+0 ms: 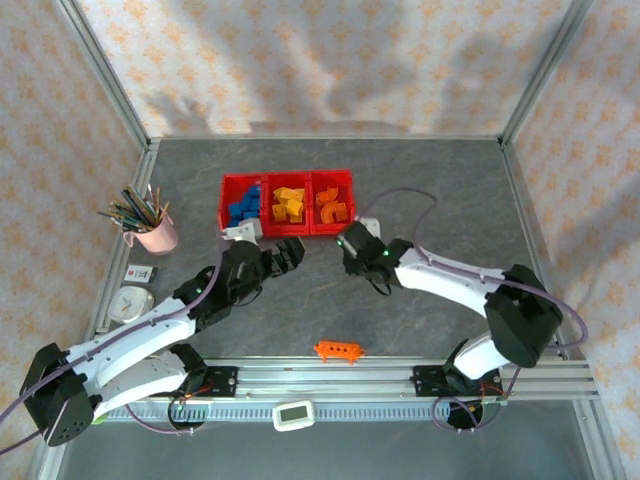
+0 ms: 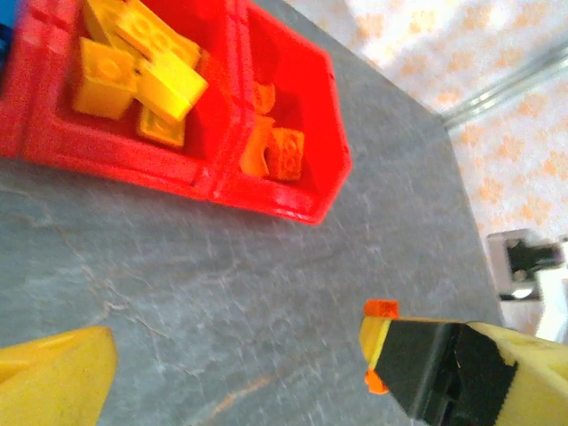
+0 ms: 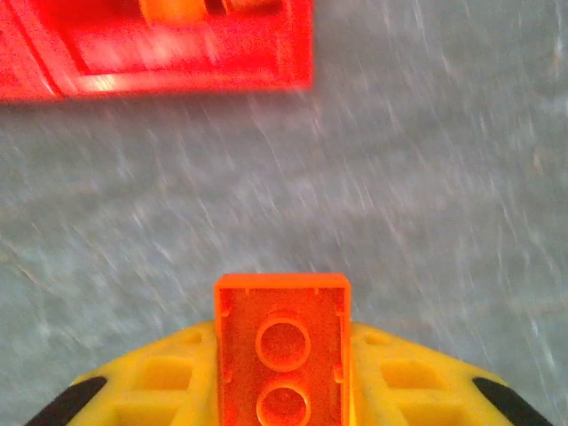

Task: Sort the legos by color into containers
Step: Place the lego in the container, then rotate the lego at the bottom-center of the table.

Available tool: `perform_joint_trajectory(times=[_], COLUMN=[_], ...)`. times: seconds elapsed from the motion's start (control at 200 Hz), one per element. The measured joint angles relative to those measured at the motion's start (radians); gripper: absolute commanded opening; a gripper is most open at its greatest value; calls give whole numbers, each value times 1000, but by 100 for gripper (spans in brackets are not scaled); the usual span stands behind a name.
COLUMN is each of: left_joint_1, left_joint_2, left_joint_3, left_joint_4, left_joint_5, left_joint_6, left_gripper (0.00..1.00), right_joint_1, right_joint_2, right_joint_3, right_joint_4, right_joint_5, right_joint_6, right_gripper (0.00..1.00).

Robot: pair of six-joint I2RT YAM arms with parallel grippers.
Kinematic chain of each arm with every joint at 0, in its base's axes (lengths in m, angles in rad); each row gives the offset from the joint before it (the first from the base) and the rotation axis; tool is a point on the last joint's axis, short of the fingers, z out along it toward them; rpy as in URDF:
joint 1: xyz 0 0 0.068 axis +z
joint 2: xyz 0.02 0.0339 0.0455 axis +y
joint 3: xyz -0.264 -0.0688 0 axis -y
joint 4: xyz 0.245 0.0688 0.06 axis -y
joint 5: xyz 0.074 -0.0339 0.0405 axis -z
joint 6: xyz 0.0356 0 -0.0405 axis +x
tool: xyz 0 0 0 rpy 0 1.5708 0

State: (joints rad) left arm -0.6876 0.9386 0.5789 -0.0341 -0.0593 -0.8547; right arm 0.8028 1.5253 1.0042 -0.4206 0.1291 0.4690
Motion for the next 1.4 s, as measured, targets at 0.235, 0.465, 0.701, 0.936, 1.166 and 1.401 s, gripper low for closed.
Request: perform_joint_trajectory(times=[0.235, 0.465, 0.701, 0.936, 1.166, 1.401], left_joint_1=[103, 133, 141, 141, 141, 141], left_joint_2=[-20, -5, 16, -43, -140, -233], left_joint_3=[21, 44, 49, 49, 36, -22], left_joint_4=[-56, -66, -84, -140, -205, -301], left_joint_5=[7, 34, 52, 53, 56, 56], left_joint_6=[53, 91, 98, 97, 77, 34], left_gripper=[99, 99, 99, 99, 99, 99], right_joint_1=[-99, -146, -153, -135, 18, 231], right_joint_2=[256, 487, 549, 316, 24, -42], right_joint_3=[319, 595, 674, 417, 169, 15], right_joint_4=[41, 43, 25, 11, -22, -93], right_joint_5=[24, 65, 68, 11, -40, -104], right_joint_6=[-113, -193, -241, -269, -269, -259], right_gripper=[32, 47, 63, 69, 73, 78])
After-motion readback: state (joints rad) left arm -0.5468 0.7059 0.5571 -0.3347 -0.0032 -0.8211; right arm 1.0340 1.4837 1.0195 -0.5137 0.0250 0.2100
